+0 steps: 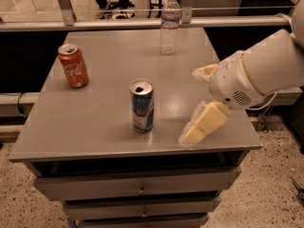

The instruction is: Knock redbull can over

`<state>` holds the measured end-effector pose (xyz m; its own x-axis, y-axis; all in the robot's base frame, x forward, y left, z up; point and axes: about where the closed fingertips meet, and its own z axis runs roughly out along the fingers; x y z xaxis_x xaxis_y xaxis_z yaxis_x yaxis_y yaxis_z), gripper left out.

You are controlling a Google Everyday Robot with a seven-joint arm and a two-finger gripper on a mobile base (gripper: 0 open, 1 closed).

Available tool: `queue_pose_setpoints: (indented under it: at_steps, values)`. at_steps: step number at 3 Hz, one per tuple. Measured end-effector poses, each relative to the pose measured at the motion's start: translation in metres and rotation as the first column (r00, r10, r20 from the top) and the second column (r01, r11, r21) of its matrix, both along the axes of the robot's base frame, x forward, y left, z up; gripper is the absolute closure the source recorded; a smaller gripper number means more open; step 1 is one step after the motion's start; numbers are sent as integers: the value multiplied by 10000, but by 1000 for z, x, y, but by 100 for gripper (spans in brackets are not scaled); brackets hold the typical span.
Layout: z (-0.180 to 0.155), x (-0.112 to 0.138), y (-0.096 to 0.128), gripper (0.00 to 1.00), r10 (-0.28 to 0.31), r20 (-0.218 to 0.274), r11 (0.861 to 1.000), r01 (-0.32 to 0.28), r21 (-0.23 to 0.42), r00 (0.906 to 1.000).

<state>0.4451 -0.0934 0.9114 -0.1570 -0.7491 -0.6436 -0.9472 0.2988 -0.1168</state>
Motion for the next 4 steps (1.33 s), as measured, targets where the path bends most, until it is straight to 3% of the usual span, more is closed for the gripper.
queue_pose_setpoints:
  at_steps: [1, 2, 3, 4]
  values:
    - [-7, 18, 35, 0, 41, 852, 9898, -162, 1415, 9964]
    - [-13, 42, 63, 0, -131, 1611, 9678, -281, 2503, 9868]
    - [-18, 65, 84, 0, -413, 2002, 9391, -304, 3423, 9789]
    - [-18, 91, 97, 0, -786, 2077, 9066, -168, 4217, 9750]
